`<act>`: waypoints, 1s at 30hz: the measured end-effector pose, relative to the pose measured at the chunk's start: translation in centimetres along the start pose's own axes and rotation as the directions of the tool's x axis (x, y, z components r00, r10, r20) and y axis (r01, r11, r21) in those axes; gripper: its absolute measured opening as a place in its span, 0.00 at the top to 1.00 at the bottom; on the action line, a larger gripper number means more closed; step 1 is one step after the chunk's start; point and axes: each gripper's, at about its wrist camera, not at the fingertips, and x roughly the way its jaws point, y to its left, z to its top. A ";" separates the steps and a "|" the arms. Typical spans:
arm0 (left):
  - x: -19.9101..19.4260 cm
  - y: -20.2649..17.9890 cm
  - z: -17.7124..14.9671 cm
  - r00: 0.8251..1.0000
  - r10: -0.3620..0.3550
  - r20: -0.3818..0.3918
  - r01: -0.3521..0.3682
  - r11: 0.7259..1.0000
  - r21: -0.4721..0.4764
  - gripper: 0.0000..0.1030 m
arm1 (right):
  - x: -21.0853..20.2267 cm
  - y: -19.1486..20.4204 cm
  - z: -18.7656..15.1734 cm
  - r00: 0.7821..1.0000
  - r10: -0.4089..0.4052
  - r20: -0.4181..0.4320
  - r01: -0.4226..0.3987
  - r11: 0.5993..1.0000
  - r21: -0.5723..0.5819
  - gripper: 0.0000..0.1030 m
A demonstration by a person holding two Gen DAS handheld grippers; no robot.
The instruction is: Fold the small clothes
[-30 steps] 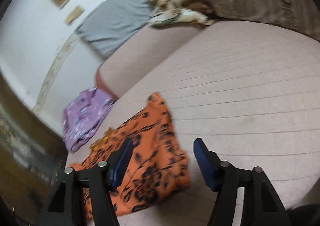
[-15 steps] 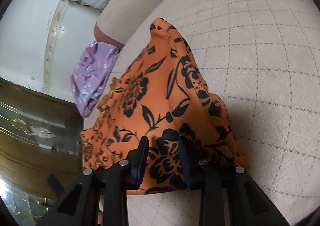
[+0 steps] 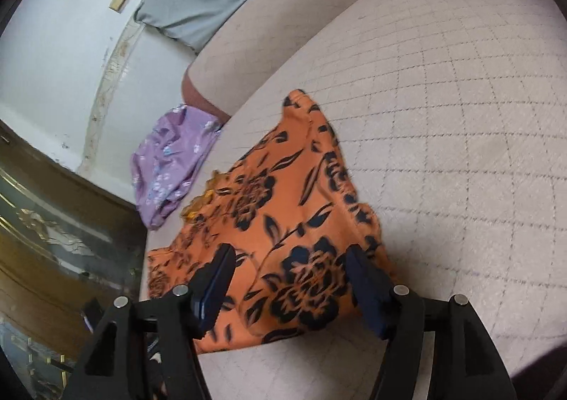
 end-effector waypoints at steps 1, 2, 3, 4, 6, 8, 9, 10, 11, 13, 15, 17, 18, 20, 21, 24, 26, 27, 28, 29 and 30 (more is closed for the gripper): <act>-0.3 0.0 0.1 1.000 -0.004 0.017 0.004 1.000 0.005 0.05 | -1.1 -0.7 -0.1 1.000 0.027 -0.001 -0.027 1.000 0.004 0.34; -0.5 0.0 0.3 0.999 -0.007 0.032 0.007 1.000 0.004 0.05 | -1.7 -0.7 -0.2 0.998 0.060 -0.006 -0.059 0.998 0.015 0.34; -0.4 0.2 0.5 1.000 -0.008 0.030 0.008 1.000 -0.005 0.05 | -2.0 -0.7 -0.4 0.997 0.074 -0.009 -0.073 0.997 0.028 0.34; -0.1 0.4 0.7 1.000 -0.014 0.016 0.014 1.000 -0.022 0.05 | -2.5 -1.1 -0.5 0.995 0.095 -0.011 -0.095 0.994 0.053 0.34; 1.2 0.8 0.8 0.999 -0.027 -0.025 0.025 0.998 -0.060 0.05 | -2.8 -1.8 -1.1 0.993 0.118 -0.020 -0.115 0.987 0.110 0.34; 2.6 1.0 0.8 0.997 -0.006 -0.074 0.000 0.997 -0.072 0.05 | -2.7 -2.8 -1.6 0.990 0.129 -0.049 -0.119 0.977 0.177 0.35; 3.2 0.9 0.7 0.995 0.002 -0.098 -0.009 0.998 -0.068 0.05 | -2.3 -3.3 -1.9 0.990 0.125 -0.072 -0.108 0.972 0.209 0.36; 3.9 0.8 0.5 0.992 0.001 -0.125 -0.010 0.998 -0.065 0.04 | -1.9 -3.5 -2.0 0.989 0.118 -0.087 -0.096 0.970 0.223 0.37; 4.0 0.8 0.4 0.992 -0.001 -0.129 -0.008 0.998 -0.069 0.04 | -1.4 -3.8 -2.2 0.990 0.101 -0.098 -0.076 0.969 0.233 0.37; 3.9 0.7 0.4 0.993 0.006 -0.115 -0.014 0.997 -0.070 0.03 | -0.6 -4.2 -2.2 0.992 0.070 -0.107 -0.042 0.969 0.245 0.38; 3.8 0.6 0.4 0.993 0.006 -0.115 -0.013 0.998 -0.063 0.03 | 0.8 -5.0 -2.1 0.991 0.064 -0.120 -0.026 0.957 0.289 0.39; 3.6 0.8 0.6 0.995 -0.017 -0.101 0.008 0.996 -0.090 0.03 | 1.7 -5.7 -1.7 0.993 0.079 -0.087 -0.046 0.944 0.328 0.44; 3.5 0.9 0.6 0.995 -0.026 -0.092 0.017 0.995 -0.102 0.03 | 1.9 -5.8 -1.5 0.994 0.079 -0.072 -0.051 0.942 0.330 0.45; 3.7 1.0 0.9 0.996 -0.023 -0.081 0.014 0.994 -0.113 0.03 | 2.5 -5.6 -0.8 0.996 0.070 -0.057 -0.049 0.950 0.308 0.57; 3.8 0.9 1.0 0.997 -0.014 -0.080 0.005 0.993 -0.114 0.03 | 3.1 -5.4 -0.4 0.997 0.052 -0.057 -0.033 0.959 0.283 0.63; 4.2 0.5 1.0 0.996 -0.001 -0.084 -0.008 0.994 -0.111 0.03 | 4.5 -5.2 0.3 0.999 0.021 -0.048 -0.009 0.971 0.239 0.77; 4.2 0.4 1.1 0.997 0.005 -0.079 -0.013 0.994 -0.106 0.03 | 4.9 -4.6 0.6 0.999 0.005 -0.053 0.006 0.978 0.208 0.84; 4.1 0.5 1.2 0.997 0.002 -0.076 -0.010 0.994 -0.108 0.03 | 4.8 -4.3 0.7 0.999 0.000 -0.051 0.010 0.982 0.190 0.85; 3.9 0.6 1.2 0.997 -0.002 -0.072 -0.006 0.993 -0.114 0.03 | 4.5 -3.8 0.8 0.999 -0.006 -0.044 0.014 0.986 0.169 0.87; 3.8 1.0 1.4 0.998 -0.005 -0.068 -0.004 0.992 -0.127 0.03 | 4.1 -3.0 0.9 1.000 -0.012 -0.029 0.016 0.991 0.135 0.87; 3.7 1.2 1.5 0.998 -0.004 -0.067 -0.005 0.990 -0.138 0.03 | 3.9 -2.4 1.1 1.000 -0.011 -0.020 0.013 0.993 0.120 0.88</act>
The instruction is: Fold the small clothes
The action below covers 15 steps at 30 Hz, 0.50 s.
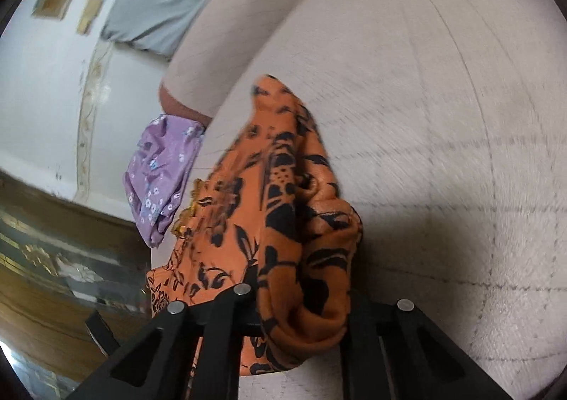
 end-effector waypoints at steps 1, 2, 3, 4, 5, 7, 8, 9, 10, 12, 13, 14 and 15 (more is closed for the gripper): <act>-0.1 0.4 0.2 1.000 -0.002 -0.002 0.002 1.000 -0.017 0.03 | -0.3 0.6 0.1 1.000 0.006 0.009 -0.006 1.000 -0.010 0.88; -0.1 0.8 0.3 1.000 -0.007 -0.005 0.007 0.999 -0.033 0.03 | -0.6 1.3 0.2 1.000 0.016 0.018 -0.016 1.000 -0.016 0.88; -0.2 1.1 0.4 1.000 -0.013 -0.006 0.013 0.999 -0.046 0.03 | -0.8 2.0 0.4 0.999 0.031 0.022 -0.030 0.999 -0.020 0.88; -0.2 1.4 0.5 1.000 -0.015 -0.007 0.015 0.998 -0.057 0.03 | -1.2 2.7 0.5 0.999 0.045 0.025 -0.044 0.999 -0.025 0.88; -0.3 1.7 0.6 1.000 -0.015 -0.007 0.014 0.998 -0.068 0.03 | -1.5 3.5 0.6 0.998 0.058 0.028 -0.057 0.998 -0.030 0.89; -0.4 2.2 0.8 1.000 -0.003 -0.011 0.002 0.997 -0.077 0.03 | -2.1 5.2 0.7 0.996 0.088 0.030 -0.086 0.995 -0.046 0.89; -0.4 2.6 1.0 1.000 0.002 -0.012 -0.003 0.997 -0.082 0.03 | -2.4 6.4 0.7 0.994 0.104 0.025 -0.102 0.993 -0.065 0.89; -0.6 3.1 1.2 1.000 0.009 -0.009 -0.009 0.996 -0.091 0.03 | -2.6 7.2 0.6 0.994 0.111 0.019 -0.110 0.991 -0.078 0.89; -0.8 3.5 1.5 1.000 0.012 -0.005 -0.013 0.995 -0.099 0.03 | -2.7 7.9 0.5 0.993 0.119 0.012 -0.118 0.989 -0.088 0.89; -1.4 5.0 2.3 0.998 0.059 0.003 -0.058 0.992 -0.112 0.03 | -2.8 9.9 0.1 0.991 0.136 -0.004 -0.136 0.984 -0.119 0.89; -1.5 5.8 2.6 0.995 0.098 0.000 -0.097 0.989 -0.114 0.03 | -2.6 10.8 -0.1 0.990 0.143 -0.014 -0.144 0.981 -0.133 0.89; -1.5 7.2 3.0 0.988 0.156 -0.008 -0.156 0.980 -0.122 0.03 | -2.4 11.6 -0.3 0.989 0.149 -0.026 -0.151 0.978 -0.142 0.89; -1.4 8.4 3.2 0.982 0.189 -0.022 -0.191 0.973 -0.131 0.03 | -2.1 12.5 -0.5 0.988 0.153 -0.035 -0.156 0.976 -0.151 0.89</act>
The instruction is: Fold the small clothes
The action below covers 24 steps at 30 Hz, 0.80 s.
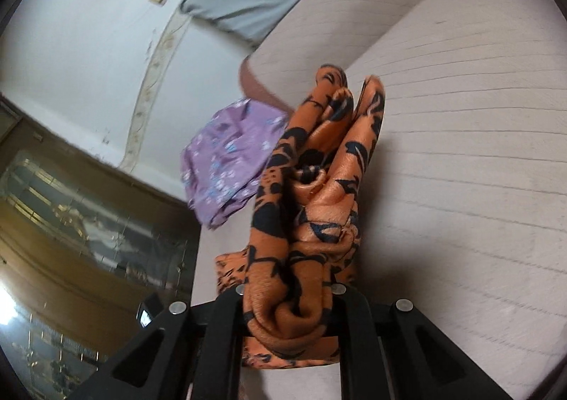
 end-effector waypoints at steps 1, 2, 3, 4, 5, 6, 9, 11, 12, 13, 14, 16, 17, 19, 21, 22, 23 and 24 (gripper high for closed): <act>0.6 1.5 0.3 0.999 0.038 -0.023 -0.038 0.999 -0.022 0.03 | 0.4 0.7 -0.1 1.000 0.003 -0.009 -0.003 1.000 -0.010 0.89; 1.2 3.0 0.5 0.997 0.059 -0.050 -0.062 0.996 -0.061 0.03 | 1.1 1.7 -0.3 1.000 0.004 -0.021 -0.005 1.000 -0.028 0.89; 1.7 4.5 0.6 0.996 0.056 -0.069 -0.063 0.993 -0.103 0.03 | 1.6 2.4 -0.4 1.000 0.003 -0.030 -0.005 0.999 -0.039 0.89; 2.1 5.8 0.7 0.996 0.043 -0.084 -0.055 0.988 -0.141 0.03 | 2.0 2.9 -0.6 0.999 0.006 -0.039 -0.008 0.999 -0.050 0.89; 2.6 7.3 0.6 0.994 0.022 -0.104 -0.041 0.982 -0.185 0.03 | 2.8 3.9 -0.9 0.999 0.013 -0.052 -0.016 0.998 -0.058 0.89; 3.0 8.1 0.5 0.993 0.014 -0.121 -0.039 0.978 -0.206 0.03 | 3.5 4.6 -1.2 0.998 0.019 -0.064 -0.023 0.998 -0.063 0.89; 4.5 10.4 -0.1 0.981 0.037 -0.188 -0.083 0.966 -0.243 0.03 | 5.5 6.5 -2.2 0.994 0.036 -0.100 -0.045 0.996 -0.079 0.88; 4.7 11.9 -0.3 0.979 0.001 -0.204 -0.062 0.954 -0.293 0.03 | 6.9 7.8 -3.3 0.989 0.051 -0.136 -0.063 0.994 -0.087 0.88; 4.7 12.5 -0.3 0.979 -0.010 -0.202 -0.055 0.948 -0.313 0.03 | 7.5 8.1 -3.9 0.987 0.056 -0.152 -0.070 0.993 -0.090 0.88; 4.5 12.9 -0.3 0.980 -0.011 -0.197 -0.055 0.944 -0.327 0.03 | 8.1 8.7 -4.6 0.983 0.063 -0.171 -0.080 0.992 -0.093 0.88; 4.3 13.6 -0.2 0.982 -0.002 -0.186 -0.063 0.937 -0.343 0.03 | 9.1 9.5 -5.4 0.978 0.072 -0.196 -0.092 0.991 -0.097 0.88; 3.9 14.6 -0.1 0.985 0.018 -0.174 -0.081 0.927 -0.365 0.03 | 10.5 10.5 -6.8 0.969 0.079 -0.236 -0.107 0.988 -0.107 0.88; 3.8 15.2 -0.1 0.985 0.024 -0.171 -0.088 0.921 -0.379 0.03 | 11.6 11.2 -7.8 0.961 0.080 -0.263 -0.115 0.986 -0.118 0.88; 3.7 16.2 -0.2 0.985 0.029 -0.169 -0.096 0.910 -0.404 0.03 | 13.0 11.8 -9.7 0.949 0.078 -0.306 -0.123 0.984 -0.131 0.88; 3.6 17.5 -0.3 0.986 0.032 -0.166 -0.103 0.894 -0.437 0.03 | 14.5 11.9 -11.5 0.935 0.051 -0.351 -0.105 0.985 -0.139 0.88; 3.5 18.1 -0.6 0.986 0.034 -0.164 -0.105 0.888 -0.449 0.03 | 15.5 11.7 -12.6 0.924 0.024 -0.381 -0.084 0.986 -0.141 0.88; 3.3 18.5 -0.8 0.986 0.033 -0.161 -0.105 0.881 -0.462 0.03 | 16.2 11.4 -13.3 0.916 0.006 -0.402 -0.072 0.986 -0.149 0.86; 3.3 19.0 -0.8 0.988 0.028 -0.154 -0.099 0.875 -0.474 0.03 | 17.1 11.1 -14.2 0.904 -0.025 -0.428 -0.058 0.982 -0.179 0.84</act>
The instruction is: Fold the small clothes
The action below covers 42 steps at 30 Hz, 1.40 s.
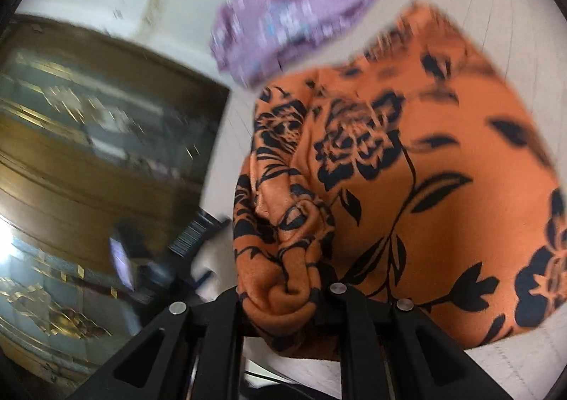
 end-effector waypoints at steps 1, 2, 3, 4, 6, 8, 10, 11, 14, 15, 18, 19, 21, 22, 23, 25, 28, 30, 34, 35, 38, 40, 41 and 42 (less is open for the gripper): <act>0.2 0.0 0.4 1.000 -0.006 0.003 0.006 1.000 -0.004 0.03 | 0.8 -0.2 -0.3 0.999 -0.034 -0.021 0.034 0.999 -0.018 0.83; 0.0 0.1 0.4 1.000 -0.018 0.011 0.018 1.000 -0.002 0.03 | 1.6 -0.6 -0.6 0.998 -0.056 -0.038 0.055 0.998 -0.034 0.81; -0.1 -0.2 0.6 0.999 -0.027 0.016 0.027 1.000 0.001 0.03 | 1.7 -1.0 -0.9 0.999 -0.036 -0.031 0.034 0.998 -0.043 0.81; -0.3 -0.6 0.6 0.999 -0.043 0.026 0.043 0.999 0.007 0.03 | 1.4 -1.3 -1.0 1.000 -0.011 -0.020 0.010 0.999 -0.047 0.78; -0.9 -1.7 0.6 0.994 -0.087 0.061 0.085 0.996 0.036 0.03 | 0.7 -1.9 -0.9 0.999 0.038 -0.039 -0.039 0.998 -0.050 0.70; -1.8 -3.1 0.5 0.986 -0.138 0.090 0.129 0.987 0.093 0.03 | -1.2 -3.2 -1.4 0.986 0.129 -0.103 -0.134 0.990 -0.042 0.35; -2.0 -4.9 0.1 0.977 -0.195 0.082 0.181 0.971 0.157 0.03 | -3.7 -4.3 -2.2 0.974 0.204 -0.101 -0.211 0.976 -0.060 0.29; -2.0 -5.8 -0.2 0.972 -0.227 0.062 0.212 0.959 0.186 0.03 | -5.6 -4.8 -2.7 0.977 0.201 -0.076 -0.208 0.972 -0.111 0.29; -1.9 -7.8 -1.3 0.947 -0.320 -0.022 0.315 0.917 0.246 0.03 | -9.6 -6.7 -3.4 0.989 0.146 -0.006 -0.144 0.971 -0.193 0.29; -1.9 -8.3 -1.5 0.942 -0.334 -0.041 0.332 0.907 0.260 0.03 | -10.9 -7.8 -3.3 0.993 0.110 0.036 -0.101 0.977 -0.189 0.29; -2.3 -9.6 -2.7 0.917 -0.386 -0.102 0.398 0.861 0.318 0.03 | -14.2 -11.7 -2.2 0.989 0.027 0.142 -0.009 0.992 -0.124 0.56; -2.6 -9.9 -3.2 0.907 -0.402 -0.126 0.420 0.841 0.342 0.03 | -14.7 -12.5 -1.7 0.986 -0.013 0.165 0.030 0.994 -0.103 0.72; -3.3 -9.6 -4.2 0.907 -0.397 -0.139 0.420 0.831 0.366 0.03 | -15.2 -13.4 -0.8 0.979 -0.062 0.193 0.078 0.994 -0.076 0.72; -3.5 -9.4 -4.6 0.910 -0.389 -0.143 0.413 0.831 0.372 0.03 | -15.0 -13.3 -0.2 0.979 -0.059 0.196 0.074 0.995 -0.070 0.72; -3.8 -8.9 -4.9 0.911 -0.387 -0.144 0.412 0.832 0.371 0.03 | -14.9 -13.3 0.1 0.978 -0.063 0.201 0.077 0.995 -0.063 0.72; -4.6 -7.8 -5.3 0.895 -0.424 -0.140 0.445 0.828 0.341 0.03 | -14.1 -13.7 0.5 0.975 -0.085 0.203 0.097 0.994 -0.047 0.72; -5.3 -6.0 -6.1 0.878 -0.458 -0.136 0.478 0.832 0.283 0.03 | -10.5 -13.5 0.4 0.987 -0.103 0.125 0.108 0.994 -0.034 0.72; -5.7 -5.6 -6.7 0.889 -0.443 -0.115 0.457 0.846 0.274 0.03 | -9.6 -13.1 0.0 0.980 -0.152 0.129 0.161 0.985 -0.064 0.72; -7.2 -4.5 -8.5 0.905 -0.424 -0.035 0.418 0.869 0.267 0.03 | -9.7 -12.9 -0.7 0.975 -0.159 0.155 0.174 0.981 -0.091 0.71; -7.5 -4.6 -9.1 0.918 -0.397 0.002 0.382 0.884 0.269 0.03 | -9.9 -13.4 -0.6 0.978 -0.142 0.150 0.155 0.985 -0.079 0.71; -7.1 -6.0 -10.1 0.948 -0.316 0.029 0.291 0.902 0.320 0.03 | -10.2 -14.7 -0.7 0.985 -0.099 0.143 0.107 0.993 -0.051 0.71; -6.6 -7.0 -10.7 0.955 -0.295 0.017 0.270 0.894 0.359 0.03 | -10.6 -15.1 -1.1 0.985 -0.083 0.151 0.092 0.994 -0.053 0.71; -6.6 -7.6 -11.3 0.952 -0.305 0.017 0.275 0.879 0.389 0.03 | -10.6 -15.1 -1.4 0.984 -0.083 0.156 0.095 0.993 -0.069 0.71; -6.6 -7.9 -11.6 0.949 -0.315 0.024 0.278 0.869 0.410 0.03 | -10.4 -14.9 -1.4 0.983 -0.086 0.160 0.100 0.991 -0.084 0.71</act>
